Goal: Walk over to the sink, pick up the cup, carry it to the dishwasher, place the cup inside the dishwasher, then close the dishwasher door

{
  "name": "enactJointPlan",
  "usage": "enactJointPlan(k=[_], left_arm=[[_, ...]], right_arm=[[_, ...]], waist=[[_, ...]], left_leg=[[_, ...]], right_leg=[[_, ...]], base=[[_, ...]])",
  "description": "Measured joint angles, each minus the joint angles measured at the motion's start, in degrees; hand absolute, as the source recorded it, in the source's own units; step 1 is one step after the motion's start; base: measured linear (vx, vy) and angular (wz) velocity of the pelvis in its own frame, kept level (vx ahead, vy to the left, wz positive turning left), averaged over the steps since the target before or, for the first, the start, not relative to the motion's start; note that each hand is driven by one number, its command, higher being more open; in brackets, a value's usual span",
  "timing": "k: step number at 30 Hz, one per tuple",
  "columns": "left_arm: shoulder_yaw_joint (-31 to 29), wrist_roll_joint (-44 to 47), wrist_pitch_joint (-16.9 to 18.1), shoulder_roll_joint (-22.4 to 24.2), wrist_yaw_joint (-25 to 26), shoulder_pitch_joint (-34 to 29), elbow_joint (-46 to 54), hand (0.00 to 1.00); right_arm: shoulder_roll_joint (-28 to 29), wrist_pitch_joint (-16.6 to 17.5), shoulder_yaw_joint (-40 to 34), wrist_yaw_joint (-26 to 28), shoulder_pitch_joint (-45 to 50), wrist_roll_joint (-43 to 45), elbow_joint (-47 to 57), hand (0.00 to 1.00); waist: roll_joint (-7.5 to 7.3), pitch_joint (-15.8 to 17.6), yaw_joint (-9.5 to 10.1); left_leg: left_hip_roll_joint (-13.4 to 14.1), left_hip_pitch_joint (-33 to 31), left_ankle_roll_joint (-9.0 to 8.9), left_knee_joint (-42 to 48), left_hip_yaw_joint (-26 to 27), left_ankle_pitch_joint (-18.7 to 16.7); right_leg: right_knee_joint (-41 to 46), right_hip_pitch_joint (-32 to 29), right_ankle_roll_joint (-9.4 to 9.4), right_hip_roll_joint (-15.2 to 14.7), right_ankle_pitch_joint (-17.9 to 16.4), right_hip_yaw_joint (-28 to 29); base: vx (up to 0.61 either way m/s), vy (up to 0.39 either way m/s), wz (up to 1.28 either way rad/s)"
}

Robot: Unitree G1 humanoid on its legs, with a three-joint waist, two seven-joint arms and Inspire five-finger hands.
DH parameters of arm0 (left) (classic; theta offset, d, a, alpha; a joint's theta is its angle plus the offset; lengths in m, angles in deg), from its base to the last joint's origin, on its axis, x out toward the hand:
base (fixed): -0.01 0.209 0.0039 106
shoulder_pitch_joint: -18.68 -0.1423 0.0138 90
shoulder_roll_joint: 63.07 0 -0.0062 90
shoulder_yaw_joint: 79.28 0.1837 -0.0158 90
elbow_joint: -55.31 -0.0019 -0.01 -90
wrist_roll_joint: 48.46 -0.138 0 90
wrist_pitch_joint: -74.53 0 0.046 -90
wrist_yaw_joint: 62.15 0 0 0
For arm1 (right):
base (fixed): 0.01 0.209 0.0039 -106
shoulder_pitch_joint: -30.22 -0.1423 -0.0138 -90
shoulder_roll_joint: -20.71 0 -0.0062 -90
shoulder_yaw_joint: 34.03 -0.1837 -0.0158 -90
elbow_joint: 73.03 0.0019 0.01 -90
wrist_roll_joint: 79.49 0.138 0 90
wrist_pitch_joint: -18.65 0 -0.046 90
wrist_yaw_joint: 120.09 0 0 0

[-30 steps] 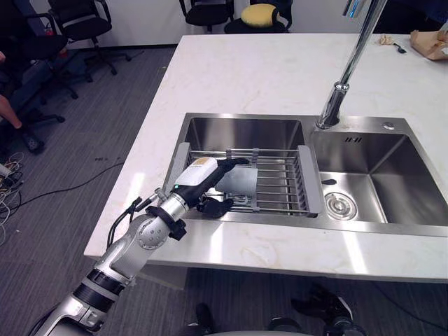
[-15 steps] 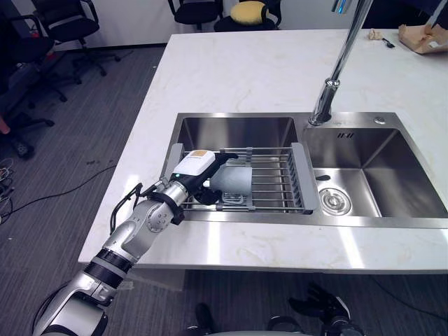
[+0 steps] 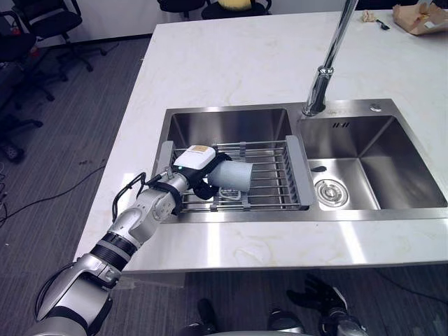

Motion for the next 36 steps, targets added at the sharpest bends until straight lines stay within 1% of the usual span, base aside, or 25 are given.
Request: enactJointPlan(k=[4,7,9,11,12,14,18,22,24,26,28,30,31,33,34,35,36], left_arm=[[-0.06,3.14,-0.02,0.0,0.06,-0.07,1.54,0.3],[-2.36,7.24,-0.04,0.91,0.87,-2.61,7.84,0.3],[-5.04,9.96,0.11,3.22,1.82,-5.15,12.45,0.3],[-7.94,14.1,0.27,7.23,3.75,-9.09,18.5,0.3],[-8.33,14.92,0.31,8.17,4.16,-10.03,19.91,0.3],[-10.06,19.16,0.85,11.62,5.28,-14.18,24.41,0.3],[-10.92,26.36,1.75,16.36,7.63,-21.04,28.69,0.3],[-10.98,28.77,1.8,18.95,8.22,-24.7,30.14,0.3],[-11.46,31.57,1.89,20.83,8.97,-27.59,30.59,0.3],[-11.76,32.69,1.88,21.57,9.24,-29.02,31.24,0.3],[-11.72,34.78,1.9,22.41,9.62,-30.6,32.65,0.3],[-11.74,35.86,1.96,23.18,9.88,-30.61,32.94,0.3],[-11.71,36.54,1.96,23.21,9.96,-30.56,33.32,0.3],[-11.65,36.66,1.99,23.49,9.98,-30.49,33.51,0.3],[-11.7,37.33,1.99,23.77,10.0,-30.55,33.5,0.3],[-11.72,37.6,2.03,23.88,10.0,-30.48,33.56,0.3],[-11.75,37.61,2.11,24.37,9.97,-30.53,33.68,0.3]], right_arm=[[0.05,0.0,-0.01,-0.1,0.46,0.31,0.0,0.9],[0.03,0.0,-0.11,-0.18,0.85,0.36,0.25,0.9],[0.04,0.01,-0.12,-0.26,1.16,0.41,0.4,0.9],[0.05,0.01,-0.19,-0.32,1.56,0.45,0.41,0.9],[0.05,0.01,-0.19,-0.33,1.69,0.46,0.41,0.9],[0.22,0.01,-0.41,-0.37,1.81,0.57,0.4,0.9],[1.11,0.01,-1.25,-0.78,2.25,2.7,0.41,0.9],[1.26,0.01,-1.25,-0.96,2.95,2.76,0.41,0.9],[1.71,0.01,-1.25,-1.37,3.17,2.76,0.42,0.9],[1.97,0.02,-1.23,-1.59,3.01,2.77,0.49,0.9],[2.05,0.02,-1.24,-1.94,2.91,2.77,0.95,0.9],[2.05,0.02,-1.23,-2.31,2.39,2.77,1.29,0.9],[2.15,0.02,-1.19,-2.61,1.65,2.77,1.39,0.9],[2.41,0.05,-1.14,-3.26,1.68,2.77,2.73,0.9],[2.35,0.21,-1.14,-3.59,1.89,2.77,3.15,0.9],[2.04,0.34,-1.17,-4.13,2.19,2.76,3.83,0.9],[1.89,0.46,-1.25,-4.36,2.18,2.76,3.87,0.9]], waist=[[-0.05,0.03,0.2],[-0.07,0.04,0.59],[-0.07,0.04,0.85],[-0.07,0.03,1.15],[-0.07,0.03,1.26],[-0.08,0.03,1.42],[-0.1,-0.04,2.05],[-0.13,-0.19,2.94],[-0.39,-0.35,3.2],[-0.55,-0.44,3.39],[-0.83,-0.5,3.97],[-1.19,-0.5,4.2],[-1.58,-0.39,4.08],[-2.43,0.11,3.89],[-2.92,0.32,3.74],[-3.4,0.34,3.77],[-2.45,-0.38,3.99]], left_leg=[[0.03,0.02,0.0,0.11,-0.16,0.0],[0.08,0.08,0.02,0.24,-0.03,0.02],[0.1,0.17,0.02,0.25,0.05,0.03],[0.21,0.44,0.02,0.25,0.25,0.03],[0.27,0.5,0.02,0.25,0.31,0.03],[0.54,0.84,0.0,0.22,0.73,0.01],[0.87,1.29,-0.01,-0.08,1.47,0.0],[0.93,1.35,-0.01,-0.08,2.37,-0.01],[0.99,1.34,0.05,0.03,3.26,-0.08],[1.1,1.32,0.07,0.24,4.17,-0.17],[1.15,1.09,0.22,0.26,5.82,-0.37],[1.16,0.31,0.36,0.34,6.97,-0.45],[1.28,-0.91,0.82,1.41,7.53,-0.78],[1.52,-2.75,1.36,4.7,7.68,-2.21],[1.76,-3.81,1.83,7.8,7.53,-3.84],[1.72,-5.16,3.19,10.06,7.09,-5.46],[2.43,-6.24,3.97,10.38,7.03,-5.7]], right_leg=[[-0.03,0.19,0.01,0.06,0.01,-0.13],[0.02,0.27,0.05,0.11,0.19,0.14],[0.04,0.33,0.03,0.12,0.21,0.28],[0.11,0.5,-0.01,0.2,0.24,0.6],[0.16,0.51,-0.02,0.25,0.24,0.77],[0.5,0.46,-0.11,0.44,0.26,1.3],[1.02,0.05,-0.25,0.71,0.2,2.11],[1.04,-0.51,-0.28,0.7,0.41,3.07],[1.04,-1.02,-0.2,0.73,0.78,4.0],[1.37,-1.65,-0.21,0.82,1.08,4.95],[2.57,-3.43,-0.15,0.82,1.3,6.77],[5.06,-5.84,-0.1,0.77,1.34,7.98],[7.21,-8.0,-0.06,0.64,1.37,8.13],[11.43,-10.63,-0.06,-0.13,1.38,5.79],[14.44,-11.85,-0.11,-0.87,1.5,3.74],[13.86,-11.94,1.09,-1.46,2.23,2.94],[12.69,-10.93,2.4,-1.35,1.97,2.9]], base=[[0.0,0.0,0.0],[0.01,0.001,-0.01],[0.0,0.001,-0.02],[0.0,0.001,-0.04],[-0.02,0.001,-0.06],[-0.04,0.004,-0.09],[-0.07,0.013,-0.11],[-0.03,0.024,-0.13],[0.0,0.027,-0.19],[0.02,0.024,-0.27],[0.01,0.031,-0.41],[-0.02,0.033,-0.34],[-0.05,0.01,-0.23],[-0.08,-0.007,-0.1],[-0.13,0.022,0.05],[-0.11,0.027,0.08],[-0.12,0.032,0.14]])
